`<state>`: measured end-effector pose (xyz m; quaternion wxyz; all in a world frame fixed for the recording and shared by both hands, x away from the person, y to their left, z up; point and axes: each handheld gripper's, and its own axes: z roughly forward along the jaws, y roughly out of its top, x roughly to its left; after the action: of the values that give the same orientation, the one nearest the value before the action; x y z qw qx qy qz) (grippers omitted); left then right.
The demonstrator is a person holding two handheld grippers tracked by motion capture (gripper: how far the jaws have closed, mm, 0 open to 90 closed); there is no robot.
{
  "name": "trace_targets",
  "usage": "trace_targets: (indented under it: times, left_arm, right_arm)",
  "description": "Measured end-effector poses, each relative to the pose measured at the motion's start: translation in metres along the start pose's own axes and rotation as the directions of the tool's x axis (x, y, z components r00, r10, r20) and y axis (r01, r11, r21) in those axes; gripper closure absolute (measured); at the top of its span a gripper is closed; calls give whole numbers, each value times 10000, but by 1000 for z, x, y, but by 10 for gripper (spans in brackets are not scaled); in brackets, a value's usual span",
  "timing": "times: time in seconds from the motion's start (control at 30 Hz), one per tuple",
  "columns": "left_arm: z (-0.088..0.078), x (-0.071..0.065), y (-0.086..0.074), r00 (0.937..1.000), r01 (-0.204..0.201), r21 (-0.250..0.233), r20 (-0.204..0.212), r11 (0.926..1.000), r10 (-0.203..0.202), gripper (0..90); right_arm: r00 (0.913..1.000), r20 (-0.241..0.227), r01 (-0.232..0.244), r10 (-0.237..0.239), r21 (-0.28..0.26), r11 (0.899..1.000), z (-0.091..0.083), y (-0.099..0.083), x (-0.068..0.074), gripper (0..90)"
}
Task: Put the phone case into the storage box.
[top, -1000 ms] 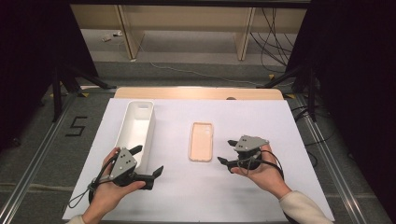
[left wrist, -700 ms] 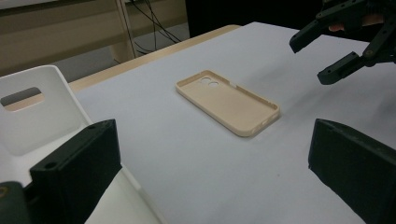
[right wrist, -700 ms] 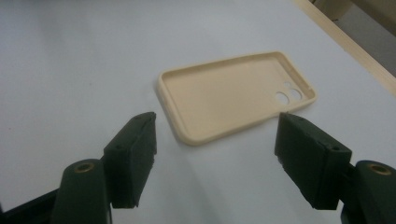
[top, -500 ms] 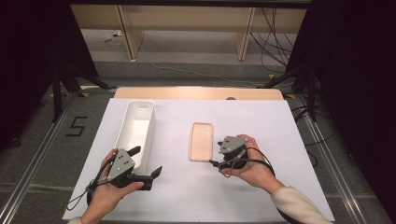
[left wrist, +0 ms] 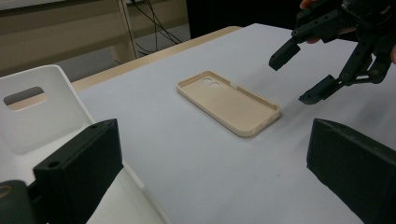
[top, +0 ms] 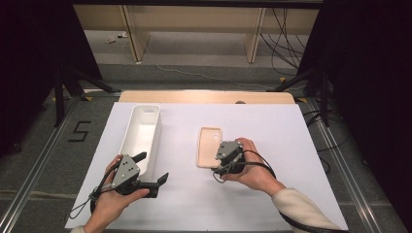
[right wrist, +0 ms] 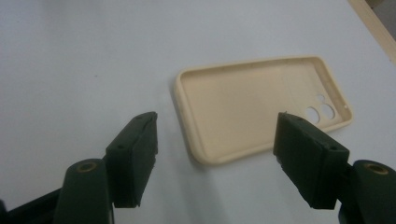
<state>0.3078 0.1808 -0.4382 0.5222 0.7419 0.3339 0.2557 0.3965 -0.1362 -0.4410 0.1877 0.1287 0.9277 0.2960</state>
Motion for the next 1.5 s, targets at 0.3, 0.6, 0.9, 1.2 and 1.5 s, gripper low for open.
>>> trace_targets:
  times: [0.3,0.6,0.9,1.2,1.5]
  left_arm:
    - [0,0,0,10000,-1,-3,21,10000,1,30]
    - [0,0,0,10000,3,-19,35,10000,-3,32]
    - [0,0,1,10000,5,-43,59,10000,-5,32]
    - [0,0,1,10000,1,-40,80,10000,0,32]
    - [1,0,0,9999,1,-37,117,10000,-1,33]
  right_arm:
    - [9995,-84,322,-316,760,9966,16,5,-2,305]
    - [9975,-133,711,-699,1368,9880,32,13,-4,303]
    - [9934,-5,1127,-1145,1802,9771,45,17,-5,304]
    - [9912,-62,1310,-1326,2056,9698,51,19,-4,306]
    - [9905,-152,1369,-1370,2220,9654,52,22,-4,310]
